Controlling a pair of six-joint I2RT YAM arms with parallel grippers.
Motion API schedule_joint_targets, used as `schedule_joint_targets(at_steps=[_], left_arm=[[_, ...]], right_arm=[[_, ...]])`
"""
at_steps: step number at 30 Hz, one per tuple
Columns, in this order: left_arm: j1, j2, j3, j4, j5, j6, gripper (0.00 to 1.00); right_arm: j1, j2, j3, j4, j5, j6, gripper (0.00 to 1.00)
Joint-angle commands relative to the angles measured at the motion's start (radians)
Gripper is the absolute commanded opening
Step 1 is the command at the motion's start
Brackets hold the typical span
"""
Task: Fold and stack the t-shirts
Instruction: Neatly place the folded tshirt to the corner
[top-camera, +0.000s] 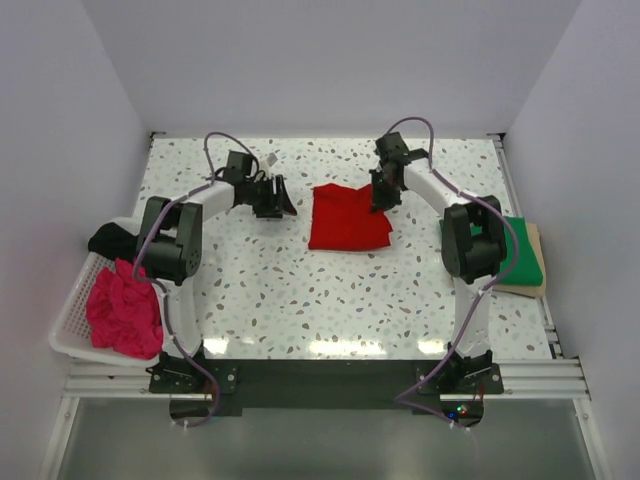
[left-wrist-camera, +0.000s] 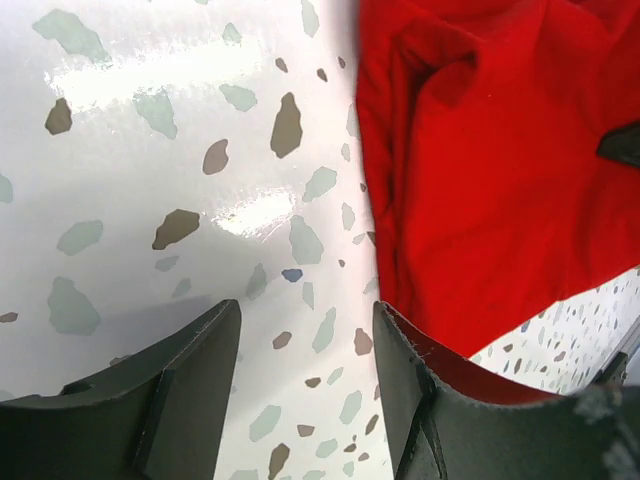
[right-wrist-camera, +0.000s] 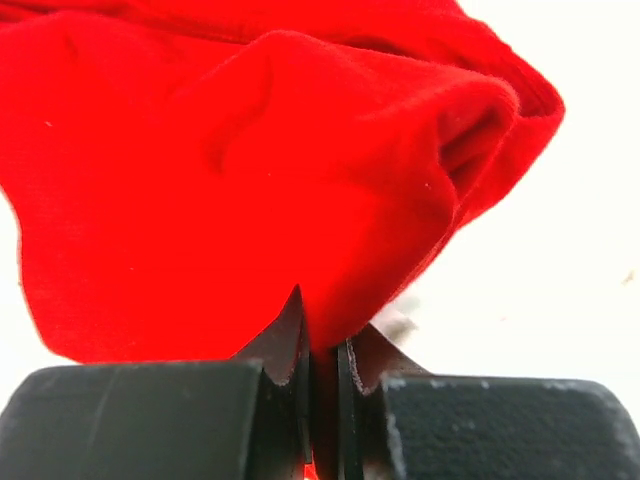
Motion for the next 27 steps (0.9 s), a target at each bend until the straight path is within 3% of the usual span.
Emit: schedule_joint_targets(at_steps=[1, 5, 13, 20, 27], left_arm=[[0.005, -0.075, -0.011, -0.003, -0.01, -0.006, 0.6], [0.006, -0.095, -0.04, 0.0, -0.01, -0.004, 0.6], [0.009, -0.131, -0.089, 0.023, -0.001, -0.007, 0.6], [0.014, -0.148, -0.108, 0.035, 0.014, -0.013, 0.6], [0.015, -0.161, -0.14, 0.062, 0.033, -0.026, 0.6]], right_arm=[[0.02, -0.034, 0.074, -0.244, 0.166, -0.127, 0.0], [0.055, -0.033, 0.069, -0.322, 0.295, -0.172, 0.0], [0.131, -0.061, -0.026, -0.32, 0.505, -0.132, 0.0], [0.131, -0.17, -0.069, -0.341, 0.551, -0.15, 0.0], [0.114, -0.29, -0.075, -0.378, 0.565, -0.273, 0.0]])
